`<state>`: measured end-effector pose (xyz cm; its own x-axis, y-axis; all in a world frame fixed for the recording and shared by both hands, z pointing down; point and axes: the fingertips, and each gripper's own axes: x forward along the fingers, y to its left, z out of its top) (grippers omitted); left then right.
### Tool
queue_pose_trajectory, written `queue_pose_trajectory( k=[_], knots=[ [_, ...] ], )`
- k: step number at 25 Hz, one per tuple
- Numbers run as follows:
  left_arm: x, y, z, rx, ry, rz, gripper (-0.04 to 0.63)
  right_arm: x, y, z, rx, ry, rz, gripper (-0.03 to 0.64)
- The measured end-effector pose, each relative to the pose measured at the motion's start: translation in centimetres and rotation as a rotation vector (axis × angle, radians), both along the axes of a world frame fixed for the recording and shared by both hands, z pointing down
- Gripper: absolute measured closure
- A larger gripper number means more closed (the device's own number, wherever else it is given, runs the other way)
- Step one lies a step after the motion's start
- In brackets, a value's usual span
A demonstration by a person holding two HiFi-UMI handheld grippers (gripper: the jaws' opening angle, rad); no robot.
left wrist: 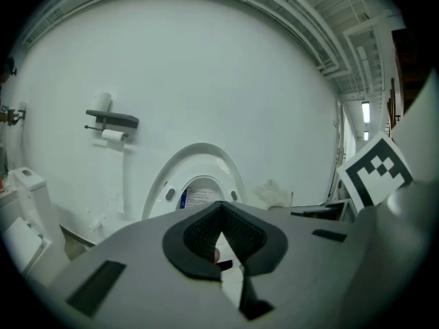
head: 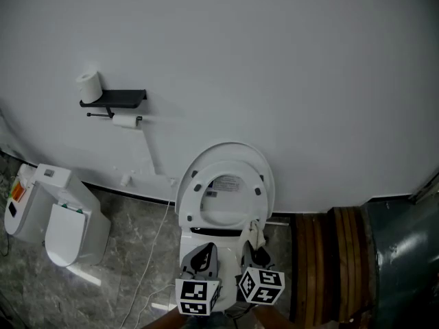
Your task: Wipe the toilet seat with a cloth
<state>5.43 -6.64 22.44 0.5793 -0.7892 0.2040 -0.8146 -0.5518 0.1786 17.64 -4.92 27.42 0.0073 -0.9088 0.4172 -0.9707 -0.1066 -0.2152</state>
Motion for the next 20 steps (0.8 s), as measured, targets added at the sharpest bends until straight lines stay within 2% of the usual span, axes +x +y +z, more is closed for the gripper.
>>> queue_pose_trajectory(
  k=[5,11,18,20],
  knots=[
    [0.6,-1.1,0.0,0.011,-0.003,-0.004,0.601,1.2,-3.6,-0.5,0.02,0.074,-0.051,0.525],
    [0.4,-2.8,1.1,-0.007,-0.008,-0.037,0.601,1.7,-8.9,-3.1,0.092,0.108,-0.077,0.525],
    [-0.1,-4.6,0.9,-0.008,-0.015,-0.068,0.601,2.6,-14.1,-7.3,0.142,0.264,-0.124,0.525],
    [-0.3,-5.2,0.6,-0.004,-0.015,-0.079,0.601,2.7,-15.3,-7.9,0.133,0.357,-0.16,0.525]
  ],
)
